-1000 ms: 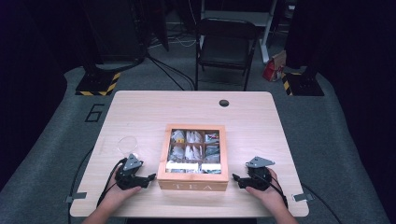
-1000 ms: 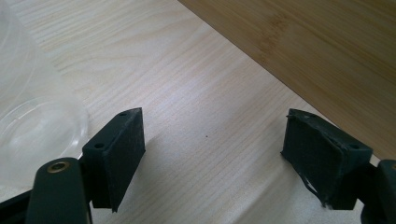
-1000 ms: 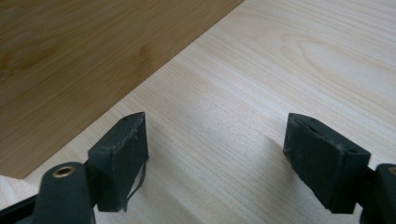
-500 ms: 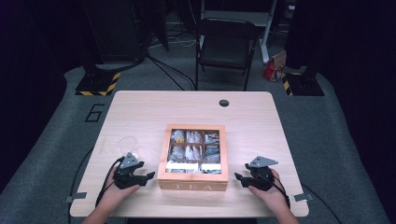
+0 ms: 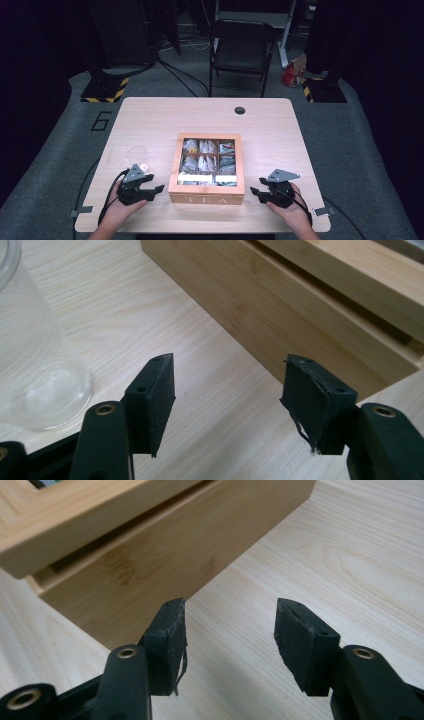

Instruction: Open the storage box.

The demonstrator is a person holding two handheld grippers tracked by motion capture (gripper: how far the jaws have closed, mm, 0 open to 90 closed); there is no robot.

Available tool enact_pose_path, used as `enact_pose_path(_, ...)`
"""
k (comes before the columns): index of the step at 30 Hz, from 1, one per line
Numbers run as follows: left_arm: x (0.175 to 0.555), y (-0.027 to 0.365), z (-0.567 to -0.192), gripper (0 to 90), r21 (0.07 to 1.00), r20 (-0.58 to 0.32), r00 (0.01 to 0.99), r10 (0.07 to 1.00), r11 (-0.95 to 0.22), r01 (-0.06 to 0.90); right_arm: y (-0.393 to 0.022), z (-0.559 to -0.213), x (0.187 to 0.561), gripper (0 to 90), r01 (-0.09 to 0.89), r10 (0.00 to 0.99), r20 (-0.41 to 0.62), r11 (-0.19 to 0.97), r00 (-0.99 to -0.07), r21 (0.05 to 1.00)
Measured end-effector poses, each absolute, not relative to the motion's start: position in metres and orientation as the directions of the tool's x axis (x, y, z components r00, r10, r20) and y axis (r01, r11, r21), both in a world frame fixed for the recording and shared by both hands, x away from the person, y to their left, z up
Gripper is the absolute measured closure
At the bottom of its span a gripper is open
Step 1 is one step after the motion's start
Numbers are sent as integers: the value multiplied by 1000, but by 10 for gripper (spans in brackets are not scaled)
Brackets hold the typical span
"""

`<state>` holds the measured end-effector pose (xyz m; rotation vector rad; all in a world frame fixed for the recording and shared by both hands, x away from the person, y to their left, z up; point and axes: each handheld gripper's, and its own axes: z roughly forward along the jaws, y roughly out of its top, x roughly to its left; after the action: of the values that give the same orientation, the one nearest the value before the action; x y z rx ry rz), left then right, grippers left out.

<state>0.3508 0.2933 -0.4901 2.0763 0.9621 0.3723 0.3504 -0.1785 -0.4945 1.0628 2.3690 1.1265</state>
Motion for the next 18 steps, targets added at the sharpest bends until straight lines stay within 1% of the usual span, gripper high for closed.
enact_pose_path(3, 350, 294, -488, 382, 770, -71, 665, 743, -383, 510, -178, -492, 349, 477, 501, 737, 50, 407, -674, 764)
enact_pose_path(10, 345, 296, -479, 395, 782, -82, 658, 749, -361, 509, -178, -485, 346, 477, 502, 735, 78, 378, -674, 778)
enact_pose_path(18, 339, 297, -472, 410, 783, -68, 646, 760, -360, 507, -177, -477, 342, 481, 494, 729, 71, 385, -681, 780)
